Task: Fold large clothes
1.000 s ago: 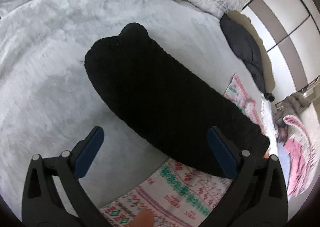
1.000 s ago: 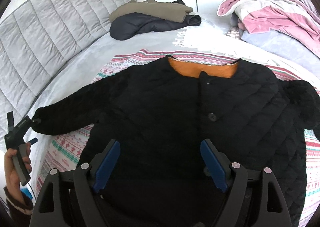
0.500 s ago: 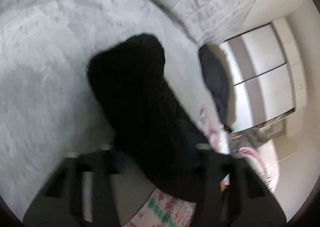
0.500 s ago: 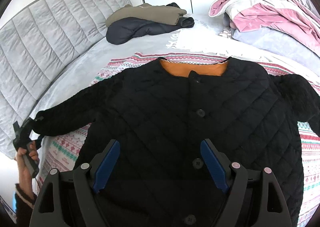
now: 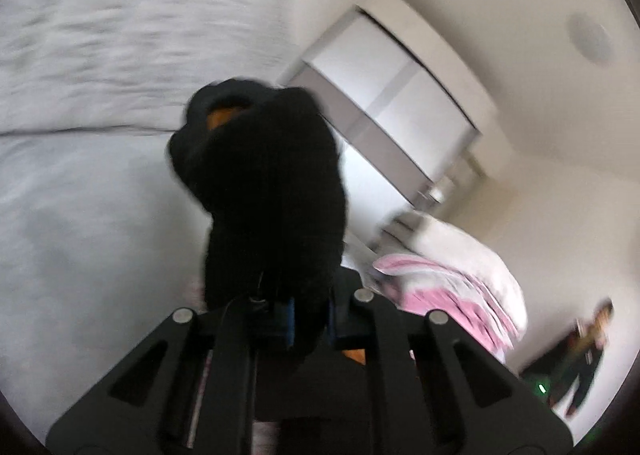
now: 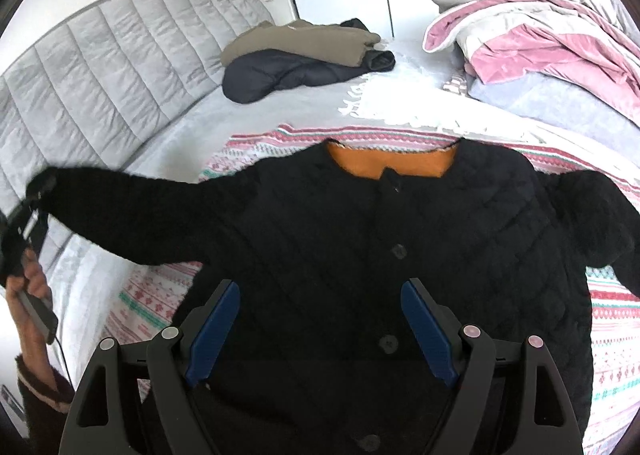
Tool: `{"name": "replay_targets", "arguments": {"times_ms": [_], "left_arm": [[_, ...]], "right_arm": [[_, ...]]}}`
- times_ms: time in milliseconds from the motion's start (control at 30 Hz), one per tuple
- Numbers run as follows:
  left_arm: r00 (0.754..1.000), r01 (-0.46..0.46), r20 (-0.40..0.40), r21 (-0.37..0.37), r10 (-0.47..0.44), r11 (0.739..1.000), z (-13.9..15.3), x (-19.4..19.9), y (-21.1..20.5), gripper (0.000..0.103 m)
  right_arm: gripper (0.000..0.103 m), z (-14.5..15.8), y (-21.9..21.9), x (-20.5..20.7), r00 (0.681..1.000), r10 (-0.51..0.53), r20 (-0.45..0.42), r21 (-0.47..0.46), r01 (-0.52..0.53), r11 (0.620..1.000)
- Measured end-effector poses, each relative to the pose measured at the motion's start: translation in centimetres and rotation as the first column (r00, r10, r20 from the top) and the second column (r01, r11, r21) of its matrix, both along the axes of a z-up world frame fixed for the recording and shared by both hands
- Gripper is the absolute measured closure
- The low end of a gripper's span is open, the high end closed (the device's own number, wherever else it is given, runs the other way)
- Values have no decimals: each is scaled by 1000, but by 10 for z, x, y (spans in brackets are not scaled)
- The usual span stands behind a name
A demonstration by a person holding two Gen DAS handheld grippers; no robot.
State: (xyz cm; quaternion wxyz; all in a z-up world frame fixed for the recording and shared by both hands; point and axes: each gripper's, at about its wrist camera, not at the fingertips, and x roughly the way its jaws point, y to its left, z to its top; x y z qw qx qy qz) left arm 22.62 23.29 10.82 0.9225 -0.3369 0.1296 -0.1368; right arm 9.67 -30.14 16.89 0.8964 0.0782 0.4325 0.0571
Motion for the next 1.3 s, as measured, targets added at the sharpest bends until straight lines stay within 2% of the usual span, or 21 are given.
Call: {"name": "replay_targets", "arguments": {"times_ms": [100, 200, 267, 367, 400, 467, 567, 667, 700, 733, 767, 867, 900, 933, 1000, 1133, 1233, 1300], "left_arm": [[989, 144, 22, 65, -146, 987, 20, 14, -63, 91], [957, 288, 2, 119, -290, 950, 19, 26, -133, 91], [937, 349, -21, 141, -350, 926, 12, 32, -169, 91], [897, 443, -83, 194, -435, 875, -13, 42, -228, 91], [886, 464, -101, 201, -453, 863, -21, 43, -238, 91], [849, 528, -158, 193, -505, 827, -50, 48, -267, 91], [813, 577, -234, 211, -533, 789, -86, 52, -293, 90], [771, 626, -354, 265, -529, 734, -123, 53, -319, 80], [752, 644, -400, 274, -524, 714, -131, 52, -326, 72], [738, 657, -425, 274, -525, 702, -136, 48, -330, 66], [734, 663, -429, 281, -527, 694, -136, 42, -331, 65], [749, 656, -389, 323, -537, 682, -124, 19, -319, 45], [751, 656, -370, 332, -546, 677, -115, 13, -317, 30], [762, 646, -343, 345, -549, 680, -107, 7, -310, 23], [790, 612, -309, 375, -529, 696, -95, -6, -294, 21], [852, 520, -288, 387, -436, 761, -78, -9, -254, 16], [889, 446, -302, 404, -344, 798, -71, -1, -222, 14], [904, 410, -302, 410, -303, 815, -69, 5, -207, 14]], "right_arm": [[19, 5, -5, 5, 1000, -4, 19, 8, 3, 1000], [19, 9, -15, 10, 999, -19, 29, 35, 18, 999], [19, 12, -26, 12, 998, -37, 42, 53, 35, 998], [19, 14, -42, 15, 996, -72, 51, 85, 67, 994], [19, 13, -50, 16, 995, -82, 52, 106, 77, 991], [19, 12, -63, 19, 993, -104, 51, 147, 95, 984], [19, 5, -82, 23, 990, -135, 43, 213, 123, 969], [19, -7, -94, 29, 989, -144, 22, 273, 132, 953], [19, -13, -97, 33, 989, -145, 8, 294, 136, 946], [19, -18, -99, 35, 989, -148, -2, 306, 141, 942], [19, -23, -100, 38, 989, -150, -14, 317, 147, 937], [19, -41, -105, 48, 985, -165, -50, 329, 172, 928], [19, -47, -106, 51, 983, -170, -62, 324, 181, 929], [19, -55, -107, 54, 982, -174, -79, 319, 191, 928], [19, -69, -105, 60, 978, -171, -116, 334, 201, 921], [19, -87, -97, 63, 977, -146, -153, 399, 196, 896], [19, -91, -83, 64, 976, -143, -166, 360, 194, 913], [19, -89, -75, 65, 976, -141, -168, 319, 189, 929]]}}
